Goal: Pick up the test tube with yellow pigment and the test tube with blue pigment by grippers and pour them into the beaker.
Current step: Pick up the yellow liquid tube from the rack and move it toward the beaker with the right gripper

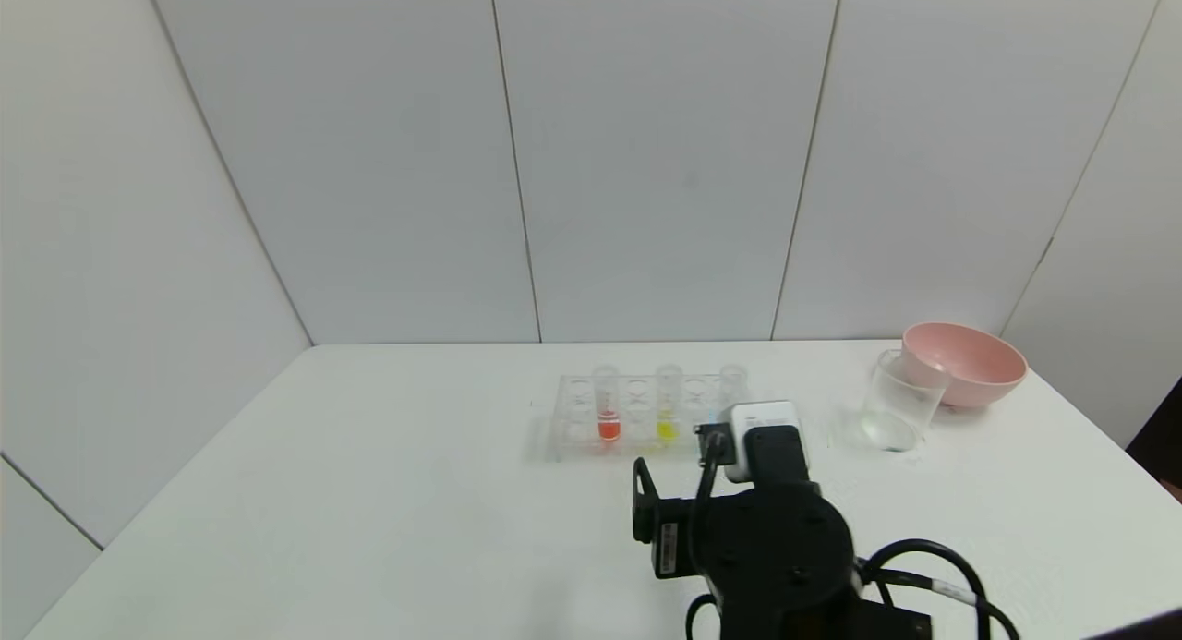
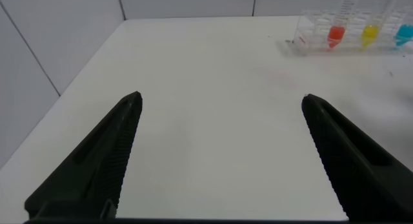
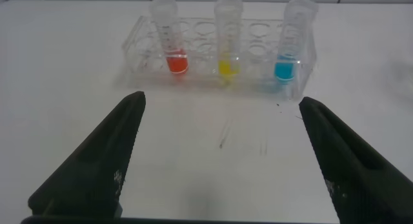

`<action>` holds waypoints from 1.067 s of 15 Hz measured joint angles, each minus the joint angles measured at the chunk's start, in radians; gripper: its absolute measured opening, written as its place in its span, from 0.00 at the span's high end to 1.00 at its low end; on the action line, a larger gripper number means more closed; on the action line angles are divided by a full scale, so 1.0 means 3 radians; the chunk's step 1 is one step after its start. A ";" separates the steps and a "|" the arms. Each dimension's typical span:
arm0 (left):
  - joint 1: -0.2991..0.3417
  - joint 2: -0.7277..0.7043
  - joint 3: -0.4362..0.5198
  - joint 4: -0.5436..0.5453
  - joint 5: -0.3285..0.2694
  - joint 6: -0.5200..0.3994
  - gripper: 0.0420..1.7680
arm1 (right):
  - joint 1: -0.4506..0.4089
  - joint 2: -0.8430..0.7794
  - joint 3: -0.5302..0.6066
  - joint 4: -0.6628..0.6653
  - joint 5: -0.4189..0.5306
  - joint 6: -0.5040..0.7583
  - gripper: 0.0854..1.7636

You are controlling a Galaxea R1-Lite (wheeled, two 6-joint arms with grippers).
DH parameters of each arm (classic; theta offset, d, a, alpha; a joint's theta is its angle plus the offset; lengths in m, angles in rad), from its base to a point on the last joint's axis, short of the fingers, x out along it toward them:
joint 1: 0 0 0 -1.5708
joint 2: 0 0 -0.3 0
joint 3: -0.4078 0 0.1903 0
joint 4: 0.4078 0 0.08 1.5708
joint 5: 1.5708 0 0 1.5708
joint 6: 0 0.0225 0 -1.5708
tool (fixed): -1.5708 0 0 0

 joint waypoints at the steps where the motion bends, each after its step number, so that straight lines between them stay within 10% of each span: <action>1: 0.0000 0.0000 0.0000 0.0000 0.0000 0.0000 0.00 | -0.0011 0.0139 -0.0101 -0.0014 0.0004 0.0001 0.03; 16: 0.0000 0.0000 0.0000 0.0000 0.0000 0.0001 0.00 | -0.0682 0.1040 -0.1229 -0.0040 0.0472 -0.0567 0.03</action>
